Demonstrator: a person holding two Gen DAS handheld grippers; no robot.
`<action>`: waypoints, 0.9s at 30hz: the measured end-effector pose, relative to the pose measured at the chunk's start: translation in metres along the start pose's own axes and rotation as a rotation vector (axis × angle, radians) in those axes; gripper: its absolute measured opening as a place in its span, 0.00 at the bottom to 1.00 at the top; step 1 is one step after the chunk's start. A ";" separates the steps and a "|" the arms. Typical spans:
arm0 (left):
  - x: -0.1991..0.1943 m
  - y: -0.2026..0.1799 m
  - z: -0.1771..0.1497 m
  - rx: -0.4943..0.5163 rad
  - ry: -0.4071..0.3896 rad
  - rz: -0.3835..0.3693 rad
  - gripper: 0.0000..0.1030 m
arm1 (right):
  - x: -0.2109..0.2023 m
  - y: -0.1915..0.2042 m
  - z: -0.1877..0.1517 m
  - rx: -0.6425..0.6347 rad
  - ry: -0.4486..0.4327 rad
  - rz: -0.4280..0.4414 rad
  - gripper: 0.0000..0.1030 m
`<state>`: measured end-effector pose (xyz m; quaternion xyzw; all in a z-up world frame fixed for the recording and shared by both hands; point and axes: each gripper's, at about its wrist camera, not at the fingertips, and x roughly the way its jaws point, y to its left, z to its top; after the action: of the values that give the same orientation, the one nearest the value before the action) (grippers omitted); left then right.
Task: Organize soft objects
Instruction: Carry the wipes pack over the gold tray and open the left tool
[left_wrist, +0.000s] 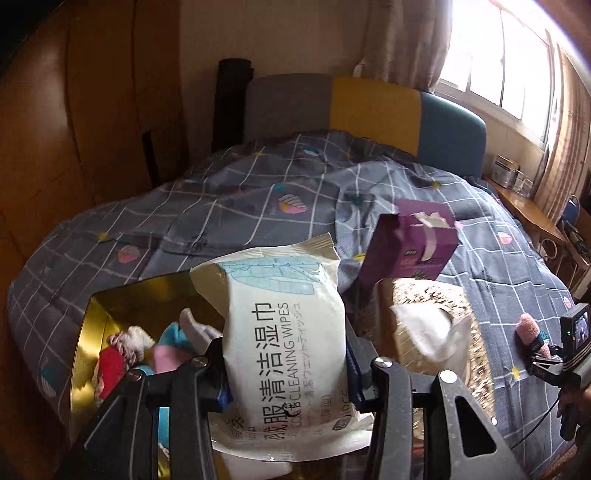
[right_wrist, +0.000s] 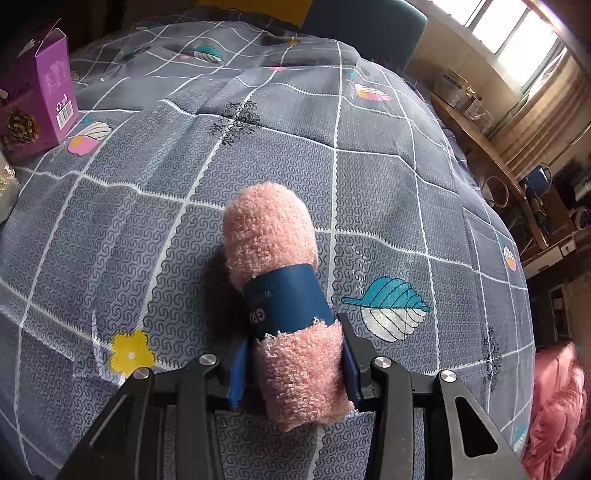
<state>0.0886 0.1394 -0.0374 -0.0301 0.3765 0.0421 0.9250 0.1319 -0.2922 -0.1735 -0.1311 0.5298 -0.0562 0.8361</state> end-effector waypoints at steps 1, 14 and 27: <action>0.002 0.008 -0.004 -0.014 0.010 0.005 0.44 | 0.000 0.000 0.000 -0.001 -0.001 -0.001 0.41; -0.015 0.138 -0.080 -0.305 0.102 0.049 0.44 | -0.001 0.000 0.001 -0.010 -0.002 -0.005 0.40; 0.036 0.108 -0.081 -0.255 0.164 0.045 0.44 | -0.001 0.001 0.002 -0.008 -0.003 -0.009 0.40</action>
<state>0.0469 0.2414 -0.1231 -0.1421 0.4429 0.1074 0.8787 0.1327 -0.2909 -0.1722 -0.1370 0.5280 -0.0574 0.8362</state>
